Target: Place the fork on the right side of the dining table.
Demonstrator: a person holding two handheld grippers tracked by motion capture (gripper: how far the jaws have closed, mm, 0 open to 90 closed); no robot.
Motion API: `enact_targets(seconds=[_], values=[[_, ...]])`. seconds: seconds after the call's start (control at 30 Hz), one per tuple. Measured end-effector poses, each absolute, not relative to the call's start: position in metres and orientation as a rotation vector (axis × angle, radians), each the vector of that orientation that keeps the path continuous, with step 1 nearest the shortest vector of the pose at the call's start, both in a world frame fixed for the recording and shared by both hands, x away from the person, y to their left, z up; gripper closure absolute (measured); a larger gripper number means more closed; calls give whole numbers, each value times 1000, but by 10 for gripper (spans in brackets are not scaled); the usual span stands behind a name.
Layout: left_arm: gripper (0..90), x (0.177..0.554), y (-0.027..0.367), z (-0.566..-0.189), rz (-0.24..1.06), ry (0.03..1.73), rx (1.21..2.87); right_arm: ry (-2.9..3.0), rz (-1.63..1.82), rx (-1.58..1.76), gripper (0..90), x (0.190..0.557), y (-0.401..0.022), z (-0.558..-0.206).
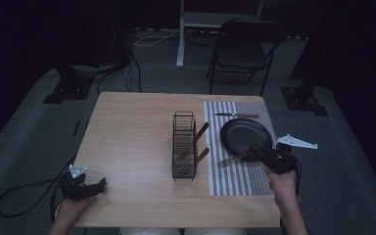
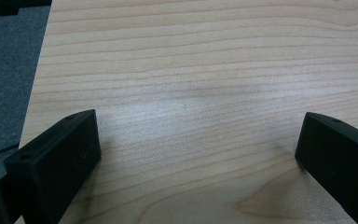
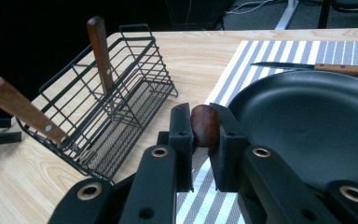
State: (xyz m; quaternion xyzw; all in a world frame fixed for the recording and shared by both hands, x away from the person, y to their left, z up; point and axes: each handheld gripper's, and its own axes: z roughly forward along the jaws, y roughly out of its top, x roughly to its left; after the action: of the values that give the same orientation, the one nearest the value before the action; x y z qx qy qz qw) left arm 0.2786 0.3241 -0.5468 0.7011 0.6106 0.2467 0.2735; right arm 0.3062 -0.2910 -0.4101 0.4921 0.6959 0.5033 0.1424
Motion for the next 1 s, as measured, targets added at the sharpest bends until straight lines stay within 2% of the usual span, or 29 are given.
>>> enact_targets(seconds=[0.67,1.0], values=[[1,279,324,-547,664,1643,1886,1995,1395,1458,805,288,-286,-422],[2,279,324,-547,664,1642,1886,1948,1361,1551,749,293,-304,-433]])
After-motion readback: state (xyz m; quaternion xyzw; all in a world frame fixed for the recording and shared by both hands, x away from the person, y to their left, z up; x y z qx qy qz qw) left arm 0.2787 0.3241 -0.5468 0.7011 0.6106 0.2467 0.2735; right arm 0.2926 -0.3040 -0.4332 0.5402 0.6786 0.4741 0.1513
